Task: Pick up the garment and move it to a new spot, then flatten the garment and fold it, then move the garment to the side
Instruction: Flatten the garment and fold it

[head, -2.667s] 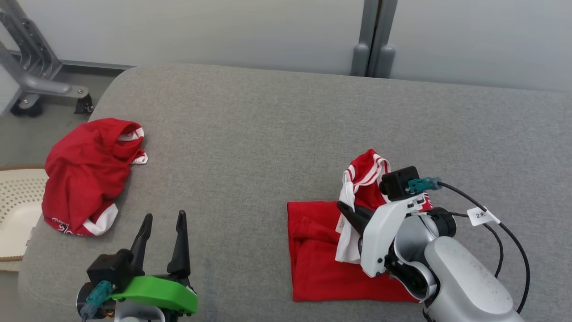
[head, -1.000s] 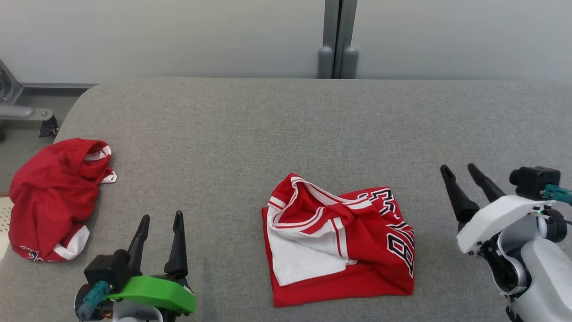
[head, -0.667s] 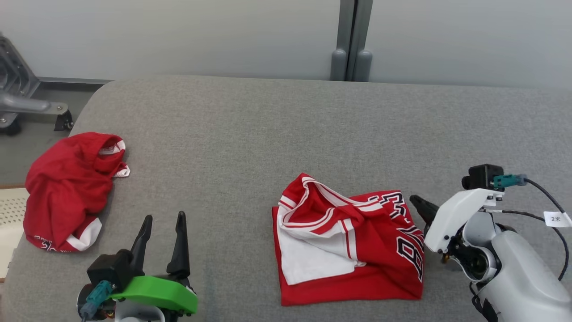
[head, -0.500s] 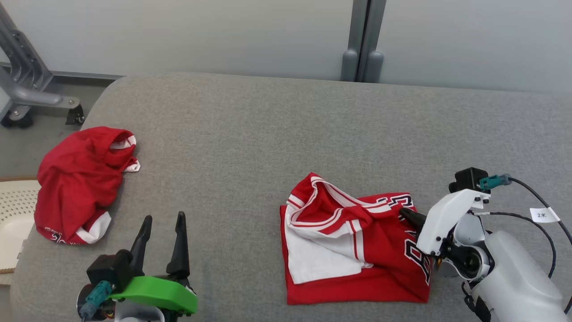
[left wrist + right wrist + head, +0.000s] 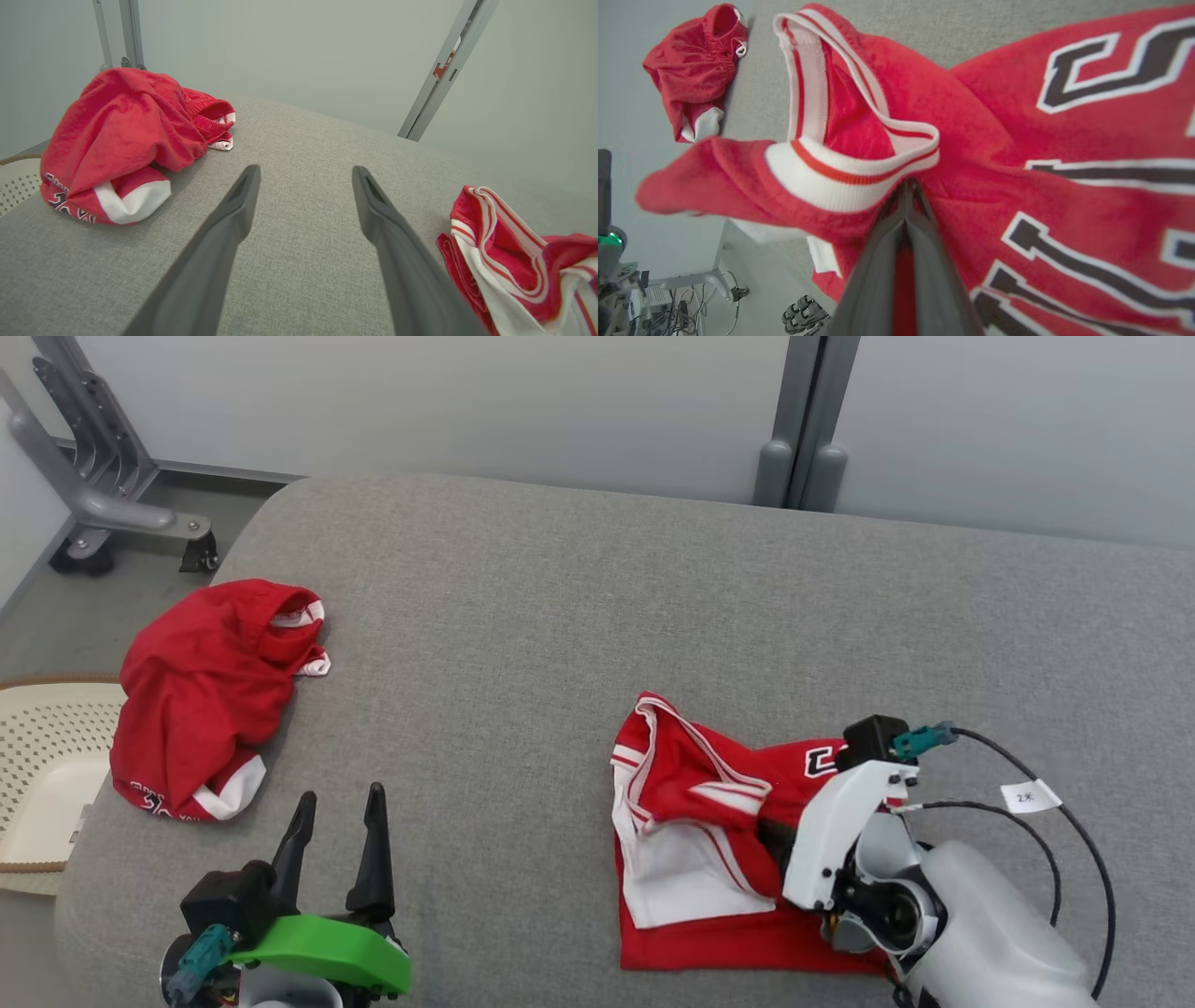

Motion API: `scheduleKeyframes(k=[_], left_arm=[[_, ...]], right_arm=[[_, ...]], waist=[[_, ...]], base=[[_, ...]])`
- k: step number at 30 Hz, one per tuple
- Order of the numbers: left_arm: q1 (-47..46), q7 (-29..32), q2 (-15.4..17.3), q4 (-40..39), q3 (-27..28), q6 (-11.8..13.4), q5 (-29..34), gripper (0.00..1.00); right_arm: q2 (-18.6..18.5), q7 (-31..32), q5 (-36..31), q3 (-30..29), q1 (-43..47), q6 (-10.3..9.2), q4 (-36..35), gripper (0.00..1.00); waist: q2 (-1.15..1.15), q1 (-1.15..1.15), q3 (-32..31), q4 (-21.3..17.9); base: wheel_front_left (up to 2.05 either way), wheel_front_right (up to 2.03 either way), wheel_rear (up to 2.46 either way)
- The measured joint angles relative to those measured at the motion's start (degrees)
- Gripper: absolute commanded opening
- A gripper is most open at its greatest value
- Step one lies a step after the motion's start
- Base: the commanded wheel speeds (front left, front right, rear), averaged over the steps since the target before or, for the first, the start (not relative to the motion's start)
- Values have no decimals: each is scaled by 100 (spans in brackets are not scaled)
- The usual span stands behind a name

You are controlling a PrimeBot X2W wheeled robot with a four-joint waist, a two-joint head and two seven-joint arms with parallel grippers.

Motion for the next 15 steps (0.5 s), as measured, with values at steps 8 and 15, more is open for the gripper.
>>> scheduleKeyframes(k=[8,15], left_arm=[[-1,0,2,26,11,0,0,100],[-1,0,2,30,40,0,-9,100]], right_arm=[[-5,-177,216,1261,263,1,-793,0],[-428,-715,591,2095,285,0,-1515,0]], waist=[[0,0,-16,-25],[0,0,-13,-122]], base=[[0,0,0],[0,0,0]])
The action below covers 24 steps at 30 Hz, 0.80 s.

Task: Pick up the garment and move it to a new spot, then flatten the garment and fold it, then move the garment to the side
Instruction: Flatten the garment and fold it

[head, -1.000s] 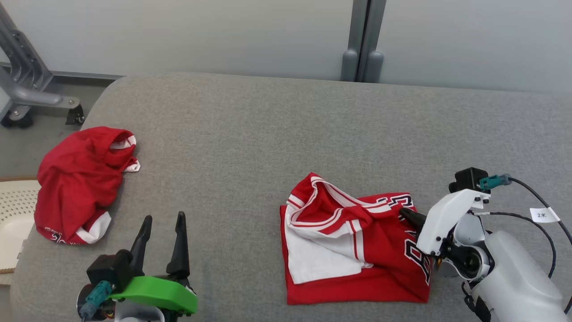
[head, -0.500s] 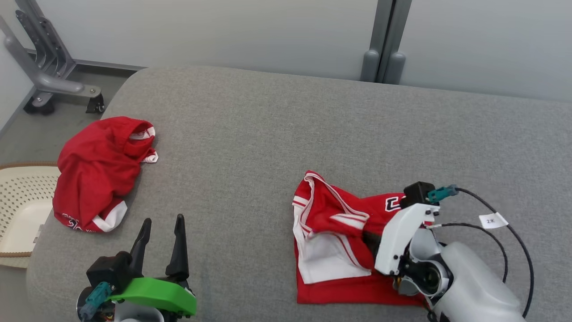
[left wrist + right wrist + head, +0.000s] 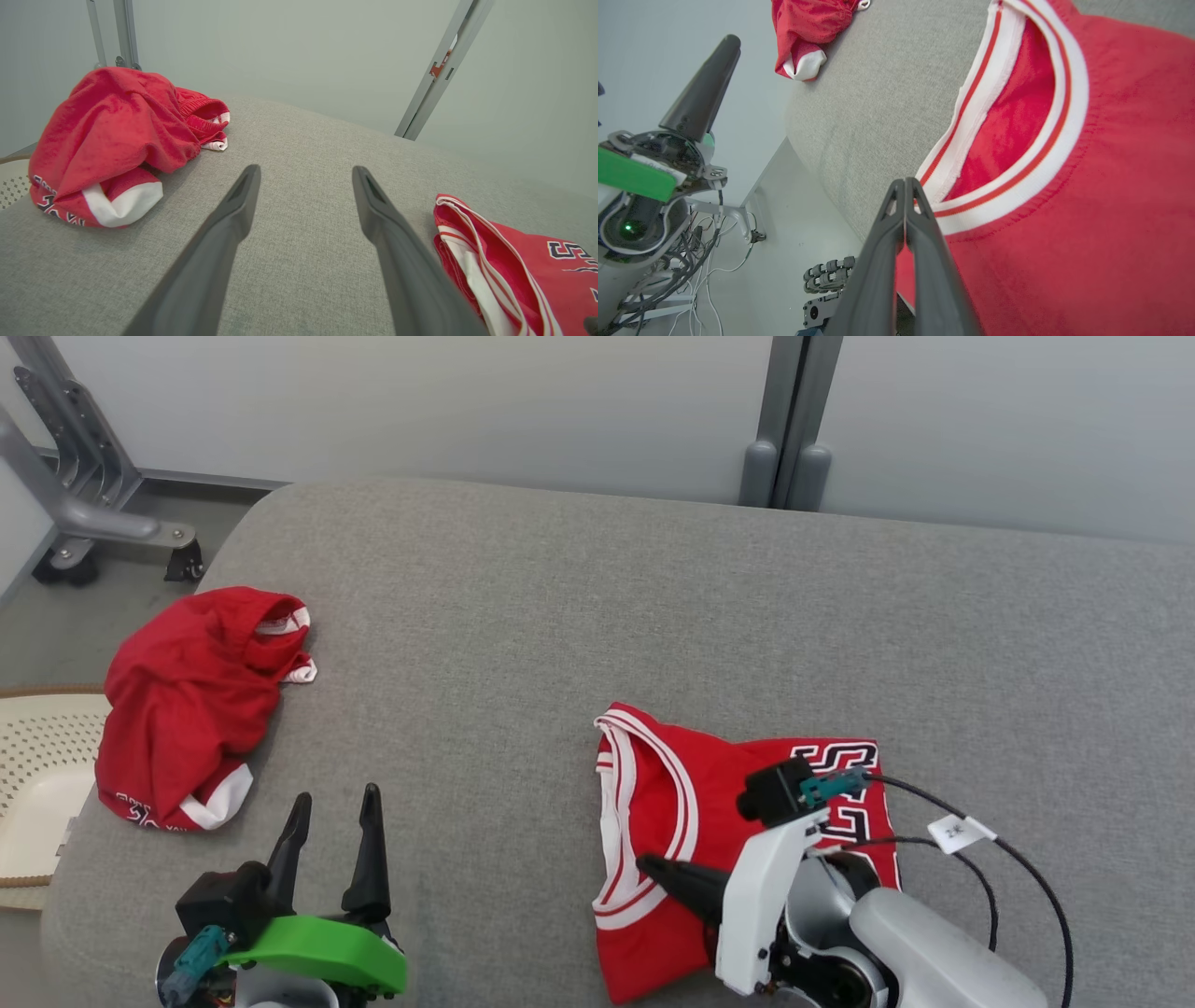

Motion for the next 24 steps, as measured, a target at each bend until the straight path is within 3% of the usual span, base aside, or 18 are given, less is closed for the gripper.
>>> scheduleKeyframes(k=[6,8,9,18,24], left_arm=[[1,0,0,-109,67,0,35,100],[1,0,0,-157,82,0,45,100],[1,0,0,-170,90,0,47,100],[18,0,16,-301,222,0,157,100],[16,0,29,-493,370,0,183,100]], right_arm=[[-476,-1280,102,11,-237,1,-397,0],[-637,-1625,90,-66,-283,0,-401,45],[-705,-1746,86,-105,-310,0,-401,100],[-1148,-2772,-221,-725,-415,1,-344,100],[-1214,-3184,-510,-1302,-313,1,-158,100]], waist=[[0,0,-41,-152],[0,0,-58,-208],[0,0,-67,-233],[0,0,-180,-602],[0,0,-203,-904]], base=[[0,0,0],[0,0,0],[0,0,0],[0,0,0],[0,0,0]])
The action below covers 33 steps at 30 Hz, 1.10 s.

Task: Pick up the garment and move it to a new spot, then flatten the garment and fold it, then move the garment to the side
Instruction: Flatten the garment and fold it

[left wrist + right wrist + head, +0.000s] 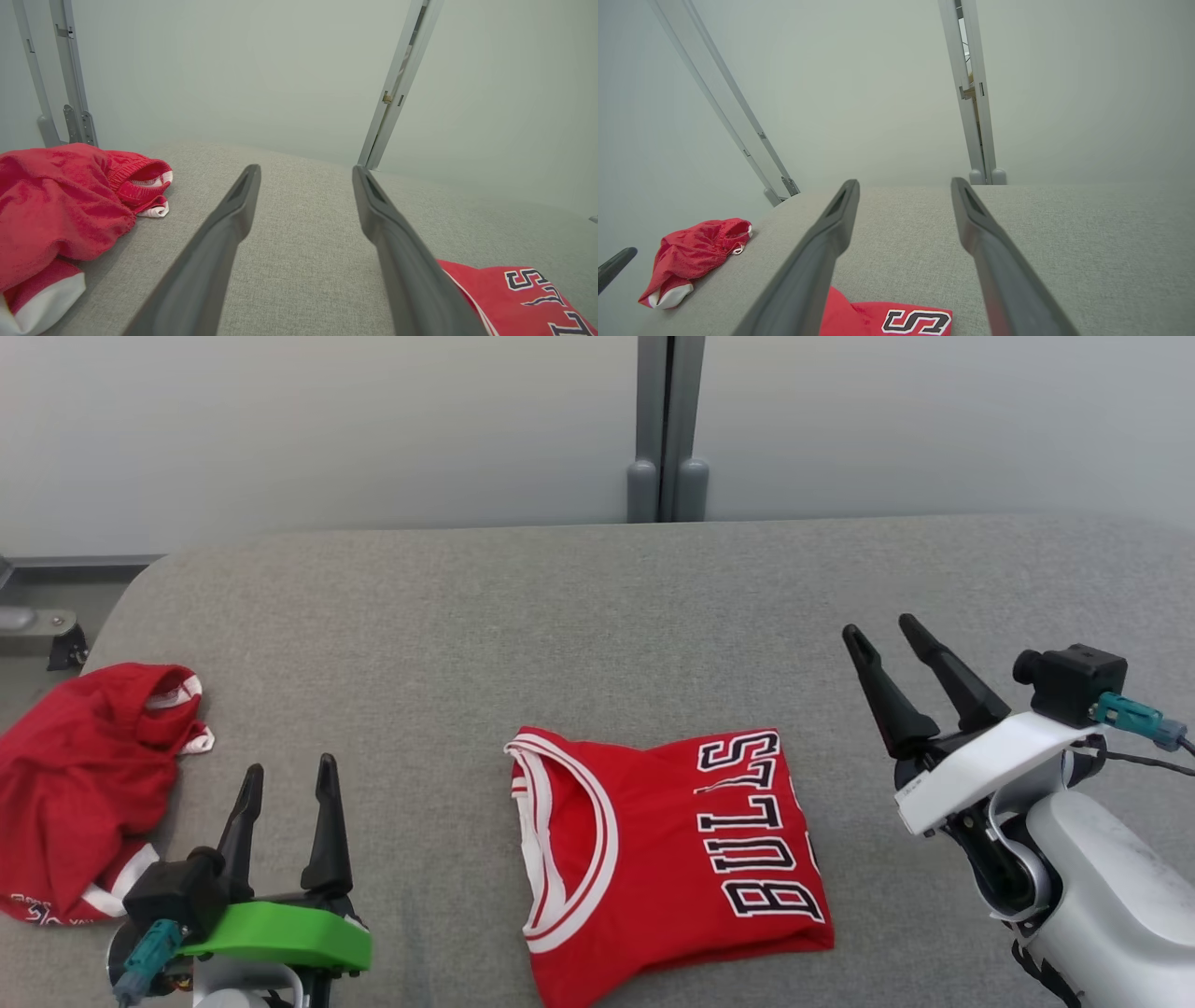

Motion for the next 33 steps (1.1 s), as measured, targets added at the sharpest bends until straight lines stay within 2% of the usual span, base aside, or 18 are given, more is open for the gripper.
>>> scheduleKeyframes(k=[6,16,22,33], left_arm=[[-2,0,38,-126,207,0,35,100],[4,0,27,-213,261,0,204,100],[110,0,24,-349,359,0,422,100],[179,0,-4,-431,316,0,526,100]], right_arm=[[120,-210,-728,-524,197,0,96,100],[625,-263,-1858,-1478,866,0,33,100],[797,-261,-2124,-1645,1084,0,76,100],[840,-263,-2192,-1553,1088,0,253,100]], waist=[[0,0,19,-285],[0,0,90,-578],[0,0,95,-606],[0,0,102,-532]], base=[[0,0,0],[0,0,0],[0,0,0],[0,0,0]])
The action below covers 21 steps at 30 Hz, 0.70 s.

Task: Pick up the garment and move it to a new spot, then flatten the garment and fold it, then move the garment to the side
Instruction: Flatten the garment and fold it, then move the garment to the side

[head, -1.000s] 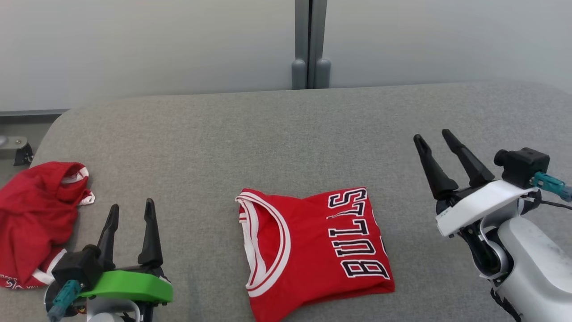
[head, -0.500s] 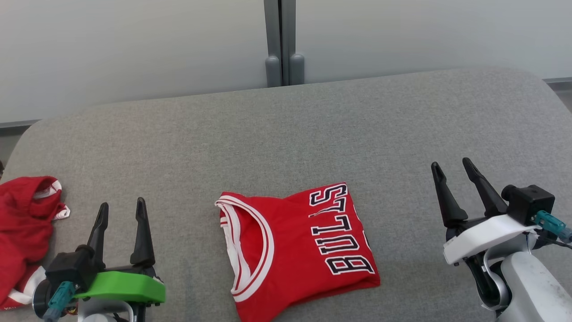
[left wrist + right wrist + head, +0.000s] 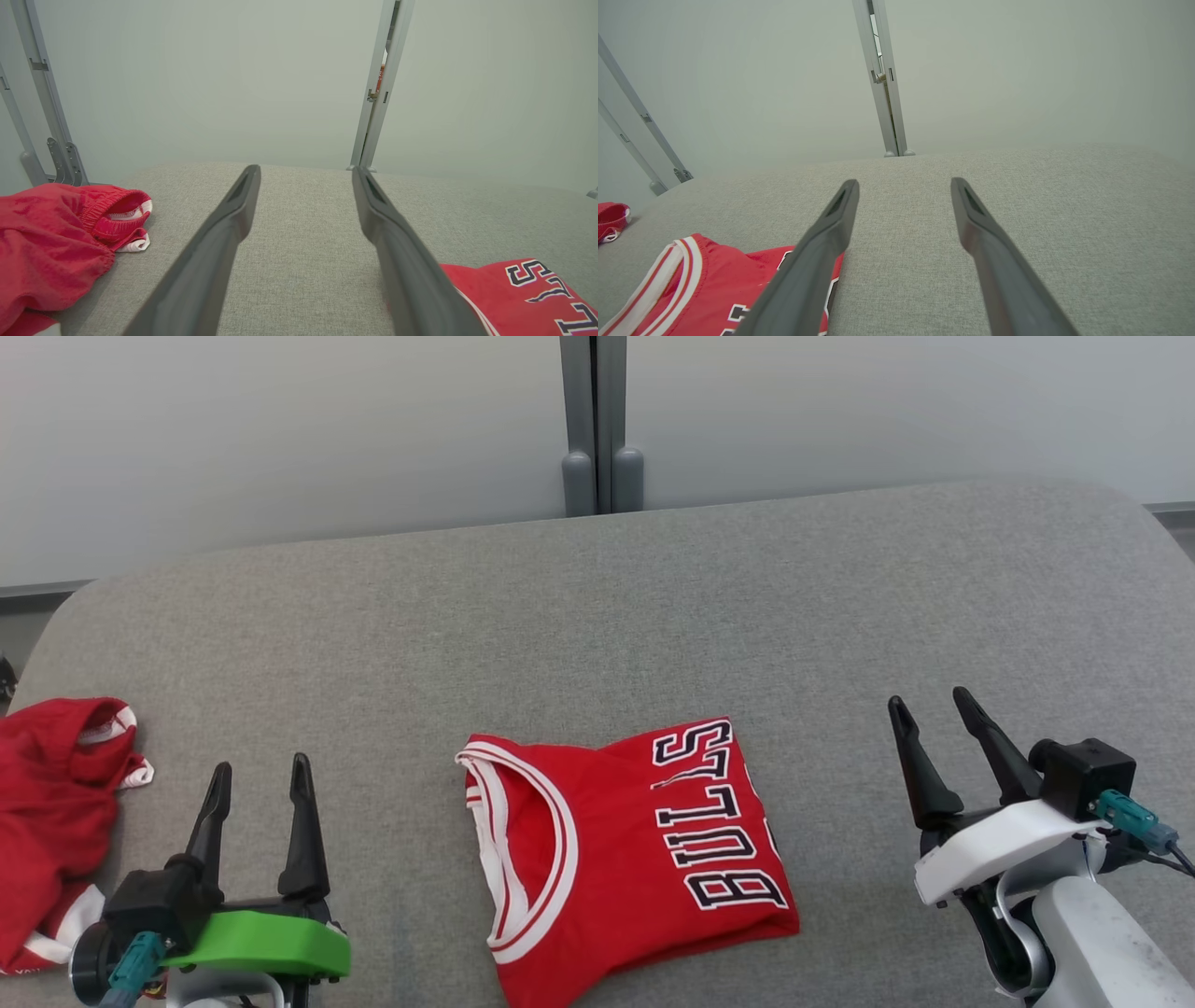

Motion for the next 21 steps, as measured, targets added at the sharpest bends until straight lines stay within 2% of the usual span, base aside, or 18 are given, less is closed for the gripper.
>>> scheduleKeyframes(k=[8,15,21], left_arm=[[-1,0,-9,21,-44,0,23,100],[-40,0,-14,42,-179,0,21,100],[-90,0,-18,44,-212,0,-22,100]], right_arm=[[-30,0,15,63,-8,0,44,100],[-111,-3,233,410,-41,0,229,100],[-71,524,665,945,-459,0,616,100]], waist=[[0,0,0,44],[0,0,15,219],[0,0,62,488]], base=[[0,0,0],[0,0,0],[0,0,0]])
